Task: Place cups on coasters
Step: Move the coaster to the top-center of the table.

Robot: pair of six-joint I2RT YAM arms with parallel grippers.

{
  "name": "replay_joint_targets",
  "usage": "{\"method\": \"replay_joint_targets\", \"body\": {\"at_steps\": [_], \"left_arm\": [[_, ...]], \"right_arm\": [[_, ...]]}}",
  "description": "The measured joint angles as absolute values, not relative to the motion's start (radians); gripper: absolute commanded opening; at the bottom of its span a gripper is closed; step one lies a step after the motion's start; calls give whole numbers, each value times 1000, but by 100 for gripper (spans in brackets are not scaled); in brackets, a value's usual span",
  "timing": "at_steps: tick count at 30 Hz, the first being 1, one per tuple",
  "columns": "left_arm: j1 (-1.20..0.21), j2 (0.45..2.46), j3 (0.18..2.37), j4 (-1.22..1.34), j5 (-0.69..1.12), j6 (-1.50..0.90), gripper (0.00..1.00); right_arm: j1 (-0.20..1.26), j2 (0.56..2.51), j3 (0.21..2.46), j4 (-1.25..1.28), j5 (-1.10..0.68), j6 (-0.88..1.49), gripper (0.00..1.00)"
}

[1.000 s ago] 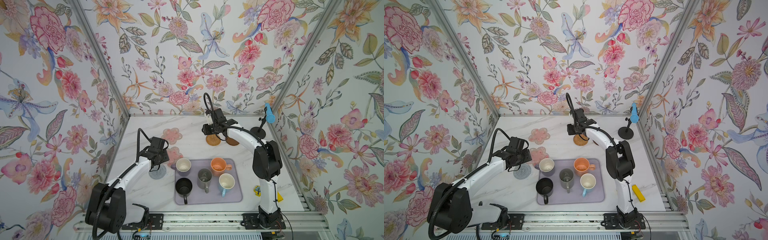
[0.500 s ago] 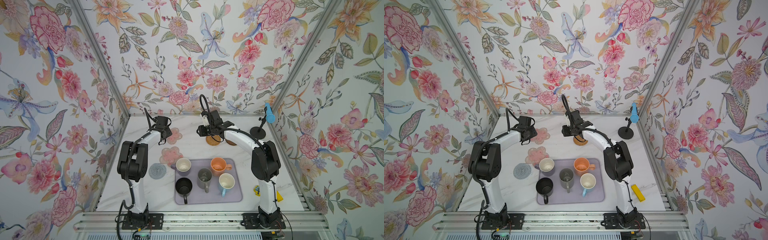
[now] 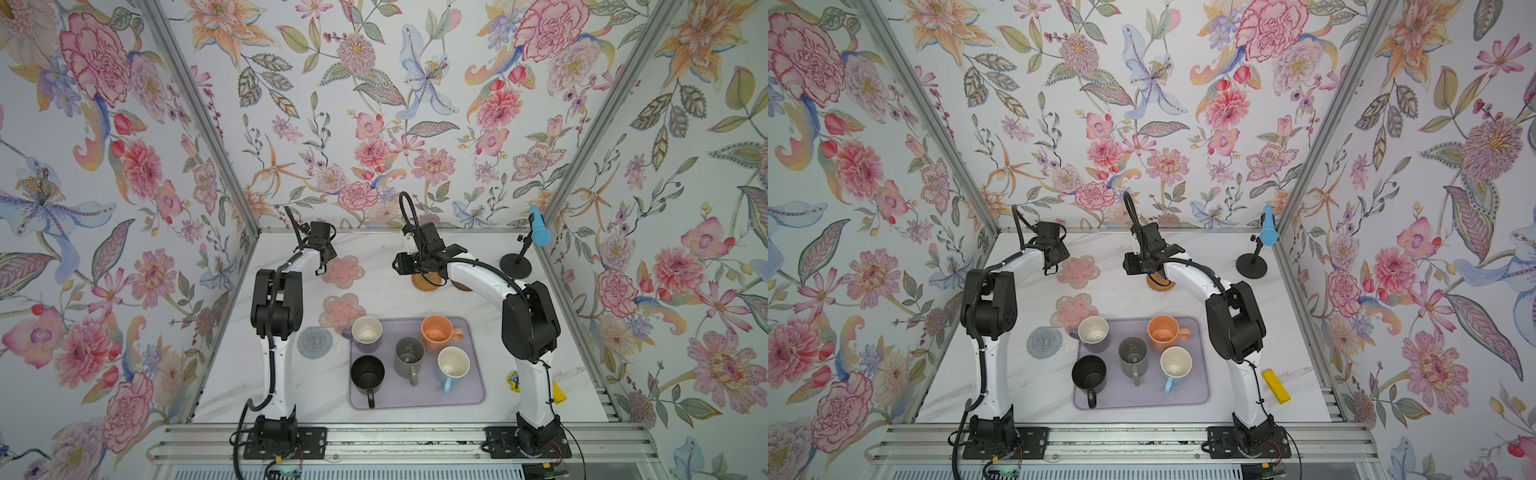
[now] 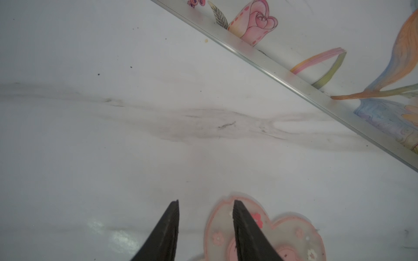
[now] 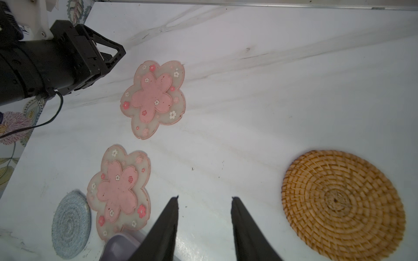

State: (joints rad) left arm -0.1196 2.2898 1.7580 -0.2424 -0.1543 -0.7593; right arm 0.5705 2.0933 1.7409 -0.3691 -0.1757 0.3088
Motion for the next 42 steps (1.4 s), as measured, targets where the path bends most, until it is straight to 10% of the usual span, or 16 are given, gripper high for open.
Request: {"method": "replay_joint_targets", "body": {"at_steps": [42], "left_arm": [[-216,2210,1544,-174,-2,-797,47]], "right_arm": [[520,2083,1662,-368,-184,331,44]]}}
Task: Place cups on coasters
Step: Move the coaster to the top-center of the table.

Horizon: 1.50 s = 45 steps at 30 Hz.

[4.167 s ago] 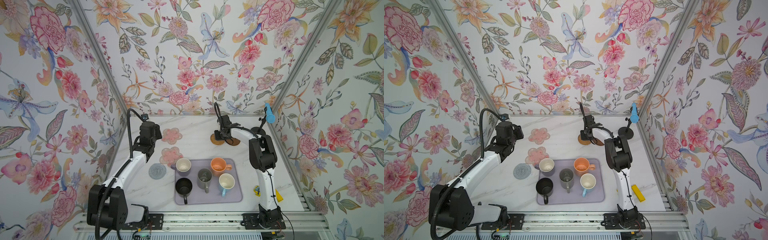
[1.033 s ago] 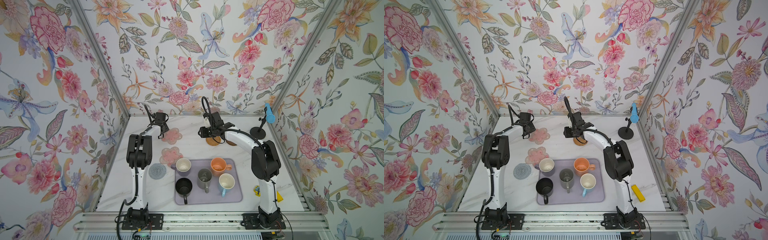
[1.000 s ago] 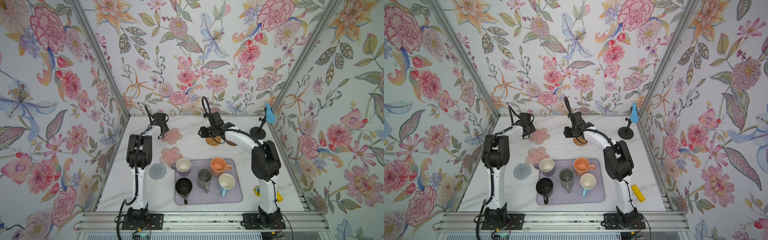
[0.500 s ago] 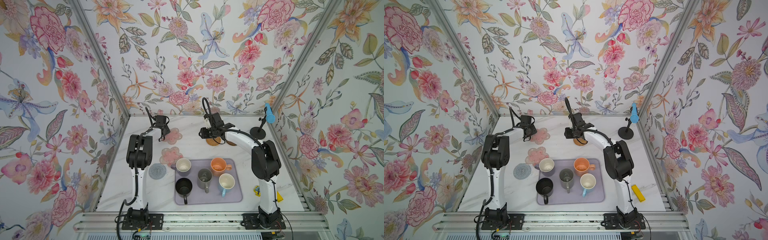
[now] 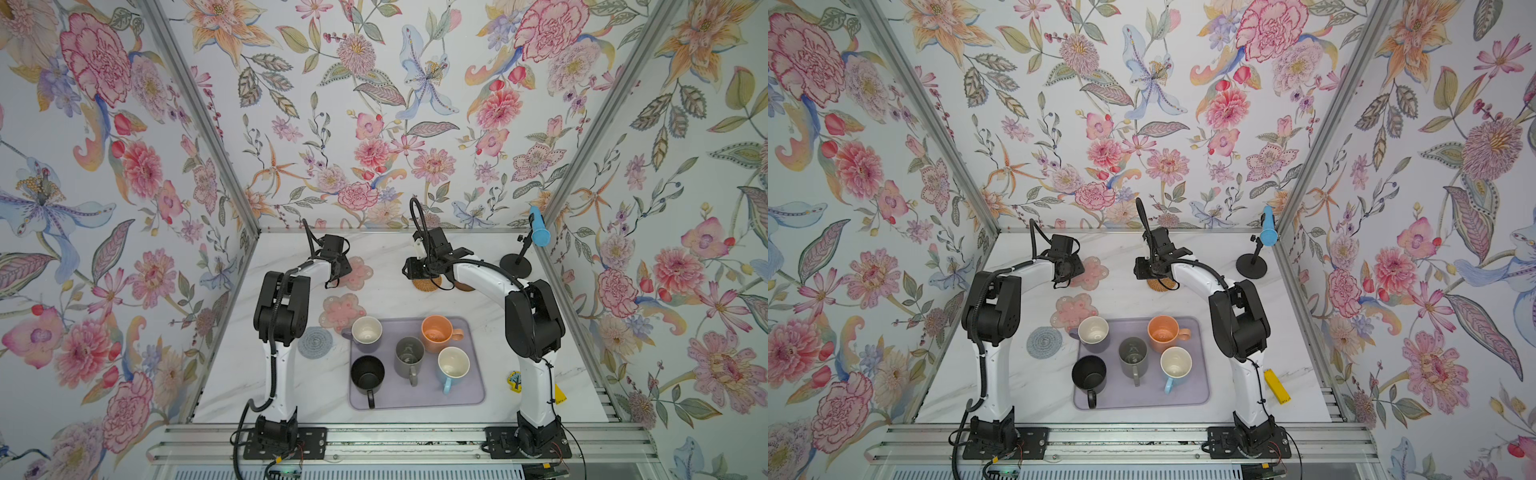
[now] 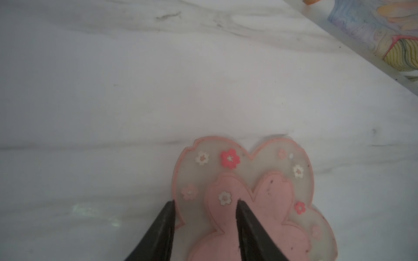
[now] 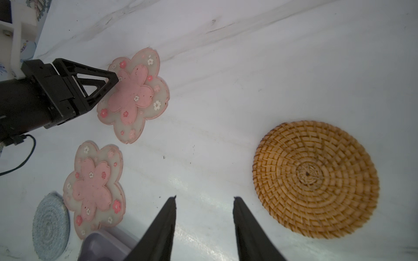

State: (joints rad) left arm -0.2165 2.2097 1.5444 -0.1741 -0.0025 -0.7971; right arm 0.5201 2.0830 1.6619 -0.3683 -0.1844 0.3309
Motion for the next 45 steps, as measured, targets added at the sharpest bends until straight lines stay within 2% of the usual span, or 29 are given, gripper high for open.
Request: {"method": "replay_joint_targets", "body": {"at_steps": [11,25,45], "left_arm": [[-278,2210,1573,-251,27,-749,44],[-285,2210,1578,-266,88,-659,43],[-287,2210,1577,-265,158,-593,41]], "right_arm": [[529,2092,1663,-364,-203,342,44],[596,2286,1744,-257,-240,430,43],[607,2431,1840,-66,-229,503,43]]}}
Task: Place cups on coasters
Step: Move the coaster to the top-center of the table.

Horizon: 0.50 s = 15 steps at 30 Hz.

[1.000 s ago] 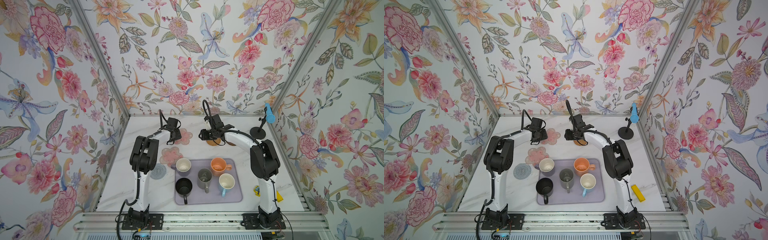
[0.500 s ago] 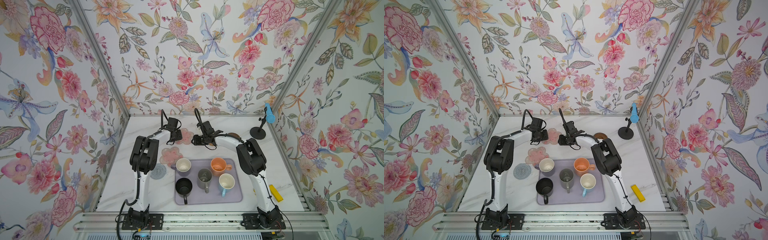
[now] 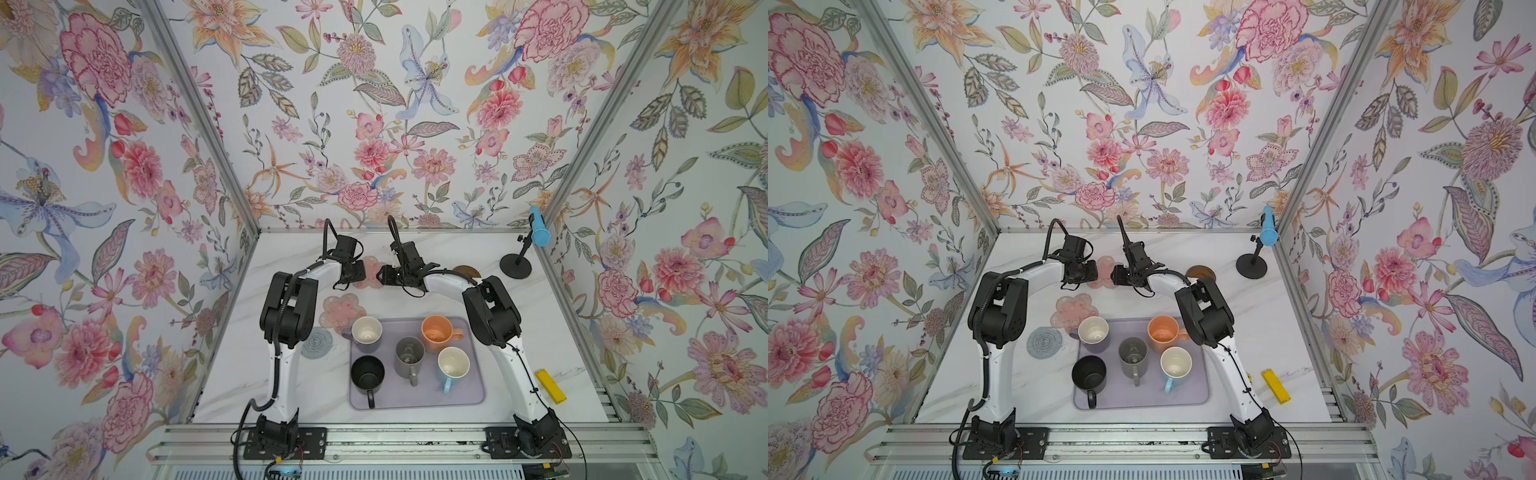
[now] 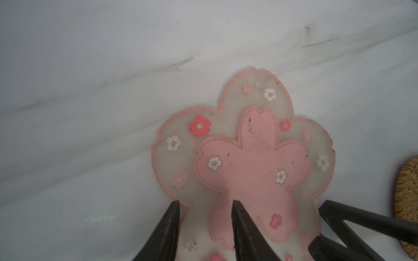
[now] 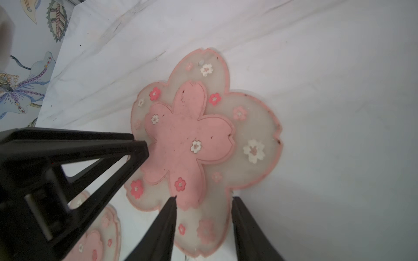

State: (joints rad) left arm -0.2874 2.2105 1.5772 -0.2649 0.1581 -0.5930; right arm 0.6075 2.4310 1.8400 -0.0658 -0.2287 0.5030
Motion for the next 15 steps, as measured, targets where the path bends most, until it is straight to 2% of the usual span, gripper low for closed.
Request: {"method": "replay_joint_targets", "body": {"at_steps": [9,15], "left_arm": [[-287,2209,1567,-247,177,-583,39],[-290,2207,1562,-242,206,-562,38]], "right_arm": [[608,2433,1842,-68,-226,502,43],[619,2373,1750,-63,-221,487,43]]}}
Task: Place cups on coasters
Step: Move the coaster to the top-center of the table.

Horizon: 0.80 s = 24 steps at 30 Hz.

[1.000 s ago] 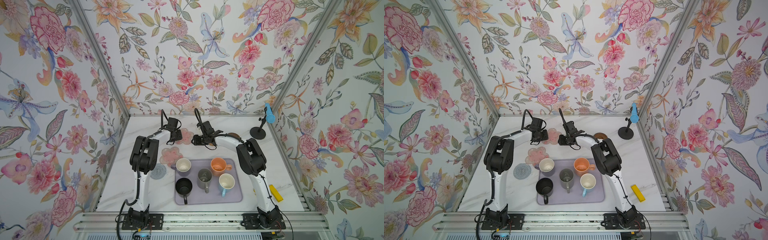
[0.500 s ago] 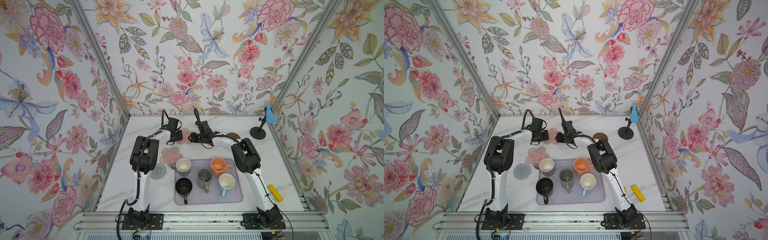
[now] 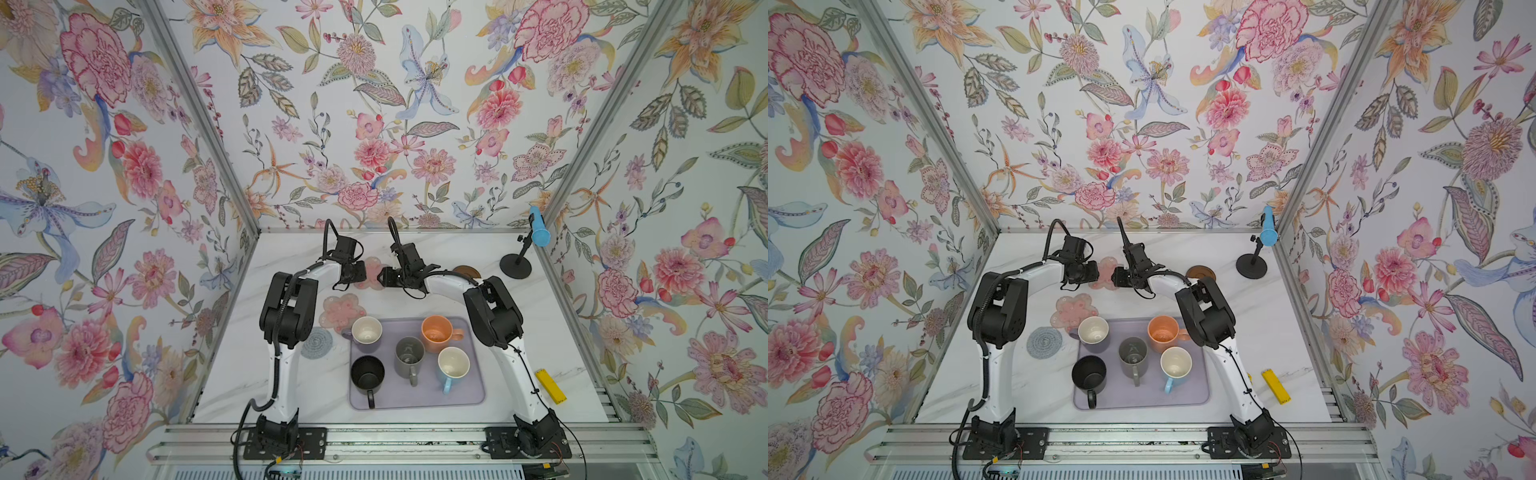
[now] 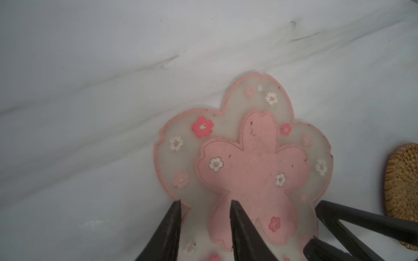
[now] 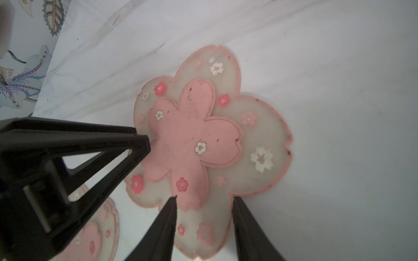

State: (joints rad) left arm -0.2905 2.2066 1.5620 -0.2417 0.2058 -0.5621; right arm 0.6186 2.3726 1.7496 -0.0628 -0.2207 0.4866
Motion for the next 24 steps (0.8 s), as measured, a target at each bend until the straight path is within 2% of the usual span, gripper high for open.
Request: {"method": "replay_joint_targets", "body": {"at_steps": [11,18,21,24], "left_arm": [[-355,2182,1527,-244,237,-538,38],[-380,2149,1509,-291,255,-540,62],[-363,2111,1493,-315,255,-553,66],[-304,2029,1473,-352,243,-560,67]], "right_arm": [[614,2236,1567,-94,-172,469,43],[584,2220,1542,-92,-168,460,45],[575,2220,1542,-92,-176,456,45],[568,2220,1542,-93,-180,452,46]]}}
